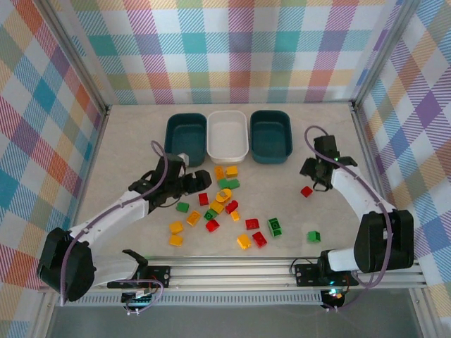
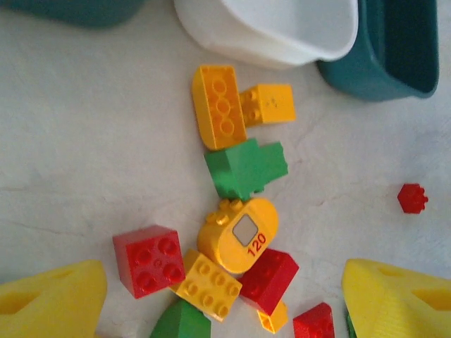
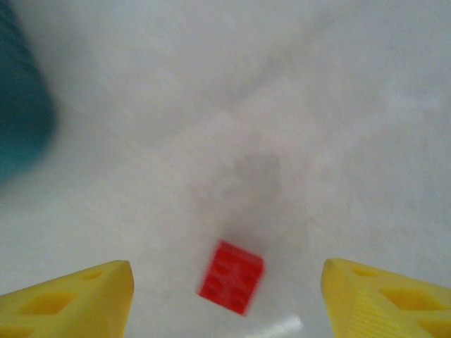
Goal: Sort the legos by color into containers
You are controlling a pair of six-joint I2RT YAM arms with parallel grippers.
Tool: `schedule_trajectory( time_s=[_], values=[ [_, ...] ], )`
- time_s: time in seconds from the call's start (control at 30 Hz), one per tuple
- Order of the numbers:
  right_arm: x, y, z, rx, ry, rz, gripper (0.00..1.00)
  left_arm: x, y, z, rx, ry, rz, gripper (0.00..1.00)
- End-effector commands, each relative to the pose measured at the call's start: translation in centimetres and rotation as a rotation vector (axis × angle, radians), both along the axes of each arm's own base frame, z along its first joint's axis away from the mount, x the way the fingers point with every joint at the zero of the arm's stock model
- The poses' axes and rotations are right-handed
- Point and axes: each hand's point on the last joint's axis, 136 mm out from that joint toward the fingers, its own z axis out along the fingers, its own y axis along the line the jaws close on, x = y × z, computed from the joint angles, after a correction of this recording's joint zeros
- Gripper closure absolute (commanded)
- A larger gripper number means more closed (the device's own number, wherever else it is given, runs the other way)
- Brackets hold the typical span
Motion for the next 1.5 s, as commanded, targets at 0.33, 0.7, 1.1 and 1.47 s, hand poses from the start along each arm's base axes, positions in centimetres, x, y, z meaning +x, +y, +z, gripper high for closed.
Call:
schedule_trajectory(
  time_s=[0.33,0.7,1.1,1.47],
  values=[
    [-1.2,3.0,-6.1,0.186,0.218,0.029,0.39,-3.2,-2.3,0.2,-0.029,-0.072,-0.147,0.0],
    [-0.6,0.7,-7.9,0.054,0.241,-0.018,0.54,-3.1,-1.8,0.2,0.005,-0.079,-0.14,0.0],
    [5.0,5.4,2.0,0.119,-0.034,0.143,0.79,-1.3,3.7,-1.0,0.198,-0.055,0.145,0.0],
    [16.5,10.9,2.6,0.158,-0.053,0.296,0.76,0.1,5.3,-1.8,0.134,0.076,0.239,0.0]
  ],
)
